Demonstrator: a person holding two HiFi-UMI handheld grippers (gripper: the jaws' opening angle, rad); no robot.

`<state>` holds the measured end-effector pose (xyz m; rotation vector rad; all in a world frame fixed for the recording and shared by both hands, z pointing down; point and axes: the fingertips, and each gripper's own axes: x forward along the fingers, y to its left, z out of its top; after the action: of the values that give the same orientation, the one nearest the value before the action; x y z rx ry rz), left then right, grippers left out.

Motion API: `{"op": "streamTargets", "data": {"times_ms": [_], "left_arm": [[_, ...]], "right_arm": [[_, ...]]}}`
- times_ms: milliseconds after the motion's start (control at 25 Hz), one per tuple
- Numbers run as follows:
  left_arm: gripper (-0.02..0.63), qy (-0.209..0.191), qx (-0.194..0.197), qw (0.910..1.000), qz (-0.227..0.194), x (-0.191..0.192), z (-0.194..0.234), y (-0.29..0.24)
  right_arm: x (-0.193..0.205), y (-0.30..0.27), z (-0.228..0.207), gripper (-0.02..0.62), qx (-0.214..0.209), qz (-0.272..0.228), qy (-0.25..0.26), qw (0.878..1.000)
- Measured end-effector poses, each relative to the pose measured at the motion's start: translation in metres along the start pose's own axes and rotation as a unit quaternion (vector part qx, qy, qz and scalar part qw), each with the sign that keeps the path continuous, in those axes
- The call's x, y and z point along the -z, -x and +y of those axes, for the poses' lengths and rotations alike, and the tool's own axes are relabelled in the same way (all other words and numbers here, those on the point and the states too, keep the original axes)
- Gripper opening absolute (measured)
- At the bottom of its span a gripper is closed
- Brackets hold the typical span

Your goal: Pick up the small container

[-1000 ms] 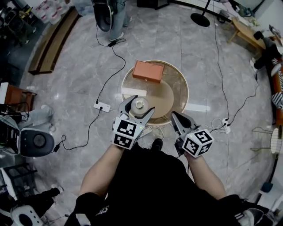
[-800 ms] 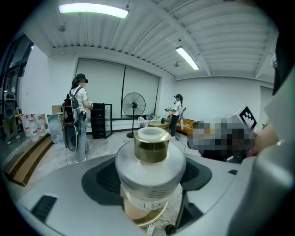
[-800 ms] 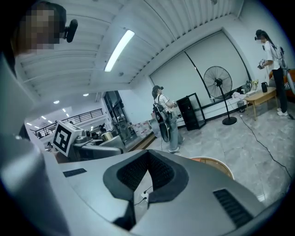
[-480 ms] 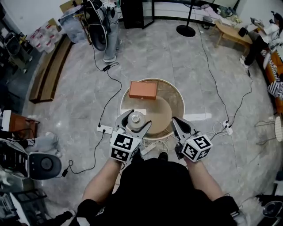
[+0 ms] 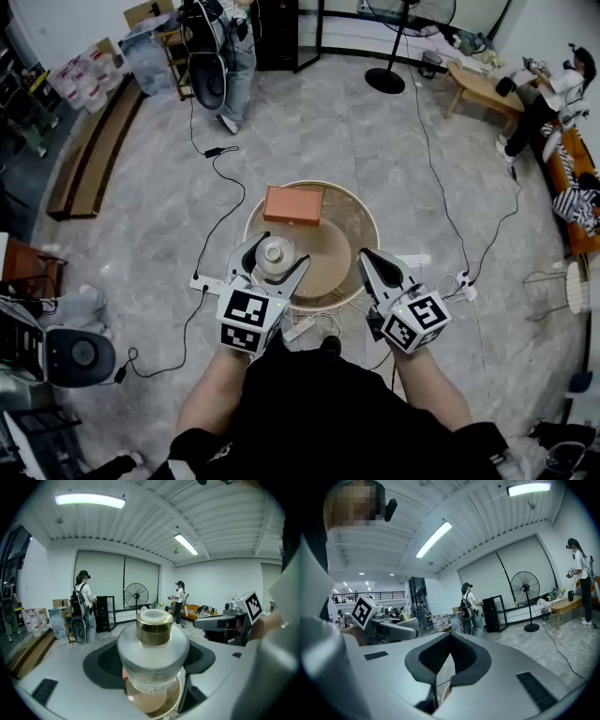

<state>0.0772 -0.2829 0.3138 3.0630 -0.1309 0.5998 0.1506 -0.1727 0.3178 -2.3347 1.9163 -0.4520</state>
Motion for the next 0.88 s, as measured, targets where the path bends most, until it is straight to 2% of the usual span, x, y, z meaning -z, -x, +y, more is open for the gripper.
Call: {"op": "streamTargets", "data": {"times_ms": [280, 480, 880], "left_arm": [[0.344, -0.010, 0.010, 0.9999, 0.000, -0.012, 0.013, -0.002], [0.344, -0.014, 0.015, 0.9998, 0.005, -0.020, 0.021, -0.009], [0.344, -0.012, 0.021, 0.9997, 0.008, -0.016, 0.017, -0.026]], "right_arm": [[-0.033, -0.008, 0.004, 0.011, 0.002, -0.027, 0.011, 1.000], [-0.027, -0.010, 0.003, 0.011, -0.003, -0.027, 0.010, 1.000], [-0.040, -0.011, -0.013, 0.011, 0.008, -0.038, 0.019, 0.999]]}}
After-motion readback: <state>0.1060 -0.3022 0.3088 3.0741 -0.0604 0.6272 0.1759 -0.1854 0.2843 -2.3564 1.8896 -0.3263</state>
